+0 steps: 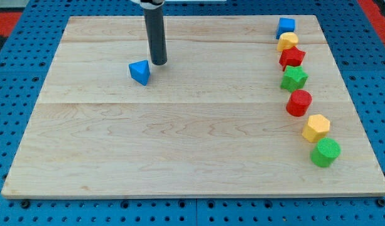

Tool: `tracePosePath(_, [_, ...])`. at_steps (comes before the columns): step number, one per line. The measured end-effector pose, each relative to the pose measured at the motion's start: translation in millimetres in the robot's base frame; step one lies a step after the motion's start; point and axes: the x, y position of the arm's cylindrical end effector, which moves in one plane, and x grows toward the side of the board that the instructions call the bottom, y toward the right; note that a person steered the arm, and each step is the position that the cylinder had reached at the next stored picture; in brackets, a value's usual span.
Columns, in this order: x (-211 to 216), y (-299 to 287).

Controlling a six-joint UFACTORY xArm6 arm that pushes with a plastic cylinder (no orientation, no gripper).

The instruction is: Place the blue triangle diagonally to the blue cube

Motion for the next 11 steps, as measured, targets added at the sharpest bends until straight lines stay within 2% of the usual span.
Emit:
tracePosePath(2, [56.7,-135.9])
tracePosePath(3, [93.0,-160.6])
tracePosePath(4, [60.7,-120.5])
tracePosePath(5, [16.6,-50.1])
tracePosePath(6, [28.6,-45.2])
tracePosePath(7, [43.1,-124.7])
tracePosePath(8, [71.7,-143.1])
tracePosePath(9, [99.5,-114.0])
tracePosePath(11, [70.1,17.8])
